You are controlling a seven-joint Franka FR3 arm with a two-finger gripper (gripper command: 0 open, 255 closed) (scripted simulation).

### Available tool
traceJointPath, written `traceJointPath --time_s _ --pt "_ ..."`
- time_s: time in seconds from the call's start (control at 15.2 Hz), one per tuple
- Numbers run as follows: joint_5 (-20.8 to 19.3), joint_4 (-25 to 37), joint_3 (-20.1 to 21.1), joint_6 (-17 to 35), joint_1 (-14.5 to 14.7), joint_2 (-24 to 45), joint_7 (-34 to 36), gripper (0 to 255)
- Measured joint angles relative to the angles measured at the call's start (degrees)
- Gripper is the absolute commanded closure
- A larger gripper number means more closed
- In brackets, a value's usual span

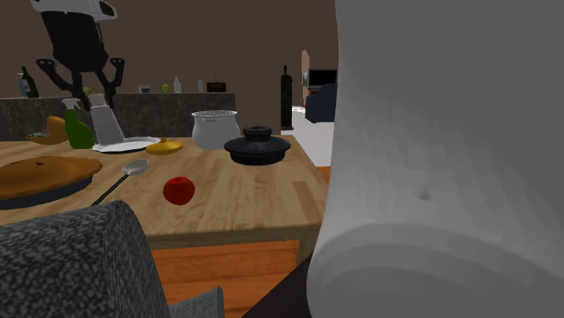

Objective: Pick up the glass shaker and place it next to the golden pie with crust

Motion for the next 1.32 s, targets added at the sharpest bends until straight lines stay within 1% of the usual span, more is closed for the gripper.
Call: traceJointPath --time_s 0.33,0.4,0.46,0.66,1.32 --pt "-0.62 10.2 2.08 -3.49 3.68 7.14 5.44 255" --pt "-0.83 14.12 2.43 -5.14 4.53 9.48 6.46 255" --pt "-0.93 15.28 2.65 -5.36 5.06 10.49 7.18 255" --pt "-1.08 14.52 2.87 -3.68 5.64 11.52 8.15 255" --pt "-1.2 5.91 2.87 4.46 5.55 11.06 8.92 255"
